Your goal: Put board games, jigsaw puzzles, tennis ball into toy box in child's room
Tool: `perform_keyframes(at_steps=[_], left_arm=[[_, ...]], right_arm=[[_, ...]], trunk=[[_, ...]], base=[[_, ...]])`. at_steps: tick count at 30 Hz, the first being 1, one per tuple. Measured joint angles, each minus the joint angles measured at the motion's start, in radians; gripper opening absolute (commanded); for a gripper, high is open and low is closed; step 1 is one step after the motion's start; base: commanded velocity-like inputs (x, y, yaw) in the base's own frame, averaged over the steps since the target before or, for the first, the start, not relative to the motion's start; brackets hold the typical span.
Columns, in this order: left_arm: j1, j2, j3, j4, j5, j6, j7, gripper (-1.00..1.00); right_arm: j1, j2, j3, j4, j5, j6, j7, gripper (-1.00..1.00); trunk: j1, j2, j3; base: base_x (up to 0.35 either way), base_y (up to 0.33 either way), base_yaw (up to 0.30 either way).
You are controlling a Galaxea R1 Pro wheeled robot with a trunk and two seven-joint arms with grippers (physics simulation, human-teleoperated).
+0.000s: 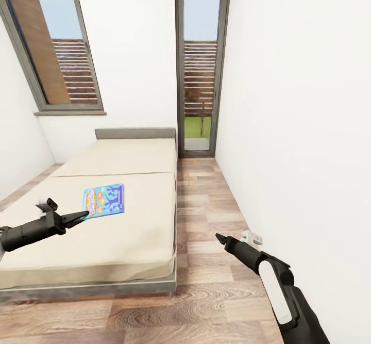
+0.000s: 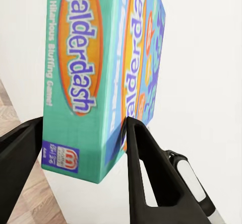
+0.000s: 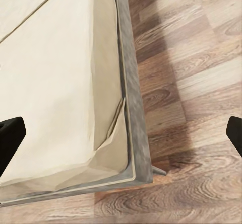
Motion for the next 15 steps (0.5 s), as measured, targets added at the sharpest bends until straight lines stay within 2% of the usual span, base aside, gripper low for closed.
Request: perform_keyframes(at_steps=[15], left_arm=[[-0.001,0.0,0.0,0.0,-0.001,0.0,0.0,-1.0]], right_arm=[[-0.003,-0.001,-0.001,0.019,0.0,-0.001,-0.001,1.0]], trunk=[[-0.058,0.105,0.047]], base=[[0.0,0.0,0.0]])
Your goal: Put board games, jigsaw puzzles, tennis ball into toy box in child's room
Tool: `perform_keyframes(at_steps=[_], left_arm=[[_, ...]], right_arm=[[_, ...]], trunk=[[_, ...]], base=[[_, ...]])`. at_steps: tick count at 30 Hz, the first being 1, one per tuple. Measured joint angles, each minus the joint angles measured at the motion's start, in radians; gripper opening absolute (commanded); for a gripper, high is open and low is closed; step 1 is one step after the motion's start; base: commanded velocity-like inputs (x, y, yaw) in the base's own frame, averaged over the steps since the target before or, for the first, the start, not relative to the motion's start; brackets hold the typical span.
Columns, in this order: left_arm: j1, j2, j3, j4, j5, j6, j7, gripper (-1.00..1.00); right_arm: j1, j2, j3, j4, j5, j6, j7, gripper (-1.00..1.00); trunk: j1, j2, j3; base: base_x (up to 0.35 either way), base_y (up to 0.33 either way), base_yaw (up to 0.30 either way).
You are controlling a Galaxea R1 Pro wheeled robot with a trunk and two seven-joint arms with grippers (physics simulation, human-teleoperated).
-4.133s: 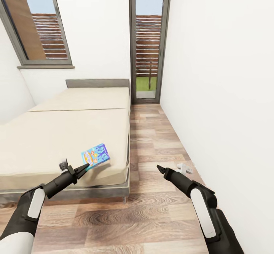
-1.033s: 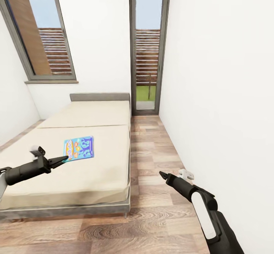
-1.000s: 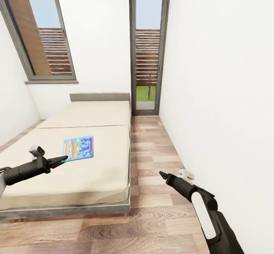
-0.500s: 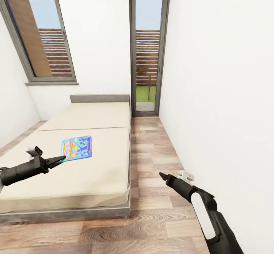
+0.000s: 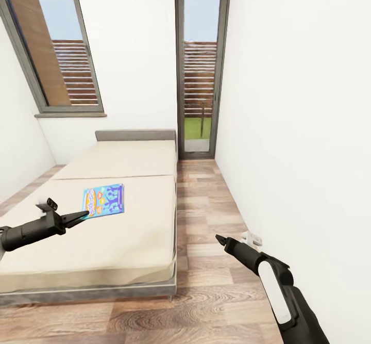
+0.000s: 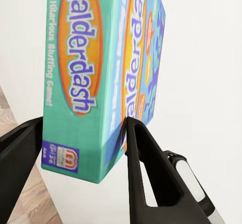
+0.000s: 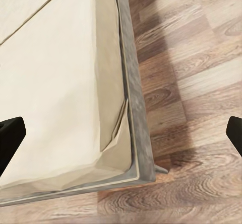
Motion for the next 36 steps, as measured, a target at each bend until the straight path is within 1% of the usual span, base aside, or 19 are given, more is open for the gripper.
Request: perform_keyframes(at_steps=[16,36], left_arm=[[0.0,-0.002,-0.009,0.0,-0.002,0.0,0.003,-1.0],[0.0,-0.003,-0.011,0.0,-0.002,0.0,0.005,-1.0]], right_arm=[[-0.004,-0.002,-0.001,0.013,0.0,0.003,0.004,1.0],[-0.008,-0.003,-0.001,0.038,0.0,0.002,0.001,1.0]], trunk=[[-0.061,0.112,0.05],[-0.138,0.252,0.113]], base=[[0.0,0.0,0.0],[0.0,0.0,0.0]])
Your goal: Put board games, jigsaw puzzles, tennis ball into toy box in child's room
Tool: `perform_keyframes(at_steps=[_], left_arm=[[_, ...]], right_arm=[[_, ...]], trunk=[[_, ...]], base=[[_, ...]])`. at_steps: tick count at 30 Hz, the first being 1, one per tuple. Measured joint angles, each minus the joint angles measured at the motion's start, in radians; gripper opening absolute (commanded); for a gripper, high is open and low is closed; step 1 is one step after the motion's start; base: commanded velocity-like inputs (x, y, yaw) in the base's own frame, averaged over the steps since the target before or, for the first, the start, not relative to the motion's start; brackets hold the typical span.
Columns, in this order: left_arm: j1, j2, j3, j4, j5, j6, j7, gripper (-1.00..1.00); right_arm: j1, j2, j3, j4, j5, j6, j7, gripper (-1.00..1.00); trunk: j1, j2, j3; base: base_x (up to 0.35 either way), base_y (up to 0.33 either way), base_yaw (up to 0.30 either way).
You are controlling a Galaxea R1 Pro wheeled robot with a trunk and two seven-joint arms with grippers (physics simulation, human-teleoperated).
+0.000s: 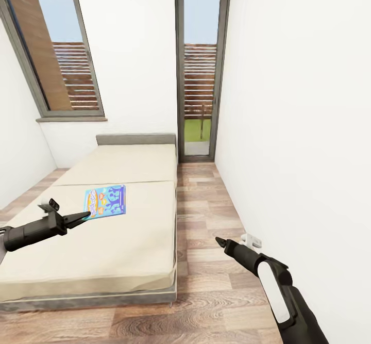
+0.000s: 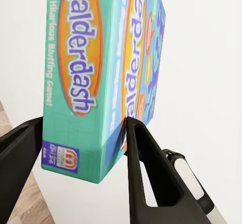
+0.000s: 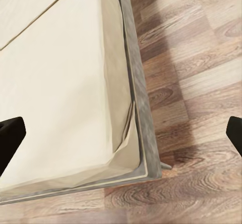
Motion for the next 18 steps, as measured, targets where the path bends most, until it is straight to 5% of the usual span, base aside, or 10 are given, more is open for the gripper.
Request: perform_keyframes(at_steps=[18], left_arm=[[0.0,0.001,0.001,0.0,-0.001,0.0,0.001,-1.0]], right_arm=[[-0.003,0.0,0.0,0.024,0.001,-0.003,0.002,1.0]], trunk=[[-0.069,0.126,0.056]], base=[[0.0,0.0,0.0]])
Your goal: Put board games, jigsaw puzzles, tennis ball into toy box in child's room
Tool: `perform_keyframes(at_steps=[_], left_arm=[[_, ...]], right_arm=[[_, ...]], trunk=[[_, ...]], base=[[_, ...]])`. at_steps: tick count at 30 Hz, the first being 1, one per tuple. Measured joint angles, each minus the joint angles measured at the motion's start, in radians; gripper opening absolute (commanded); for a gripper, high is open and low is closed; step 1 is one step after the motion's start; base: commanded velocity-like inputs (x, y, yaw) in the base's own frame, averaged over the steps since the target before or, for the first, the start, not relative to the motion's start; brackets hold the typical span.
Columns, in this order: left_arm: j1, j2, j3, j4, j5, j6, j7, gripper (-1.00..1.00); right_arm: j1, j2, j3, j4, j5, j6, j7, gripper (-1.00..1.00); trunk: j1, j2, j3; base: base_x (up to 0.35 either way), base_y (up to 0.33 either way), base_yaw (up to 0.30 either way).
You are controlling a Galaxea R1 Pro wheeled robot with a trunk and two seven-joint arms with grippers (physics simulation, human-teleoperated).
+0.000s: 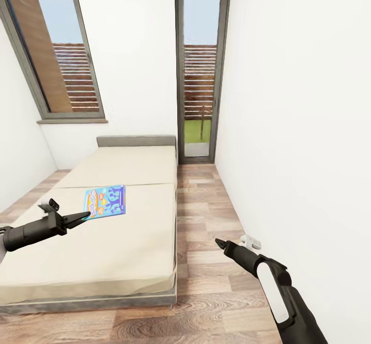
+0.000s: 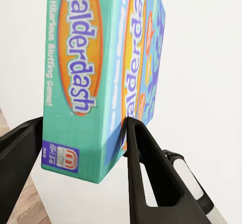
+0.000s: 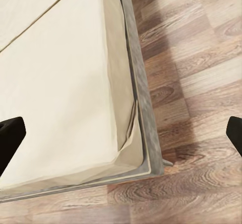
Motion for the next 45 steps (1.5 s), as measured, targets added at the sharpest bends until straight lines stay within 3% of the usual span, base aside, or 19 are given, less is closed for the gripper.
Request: perform_keyframes(at_steps=[21,45], left_arm=[[0.001,0.001,0.001,0.002,0.001,0.0,-0.001,-1.0],[0.003,0.004,0.002,0.003,-0.001,-0.001,0.0,-1.0]], right_arm=[[0.0,0.0,0.0,0.002,0.001,-0.004,0.0,1.0],[0.006,0.0,0.0,0.0,0.001,-0.008,0.003,1.0]], trunk=[[-0.08,0.147,0.066],[-0.172,0.315,0.141]], base=[[-0.009,0.0,0.0],[-0.294,0.0,0.021]])
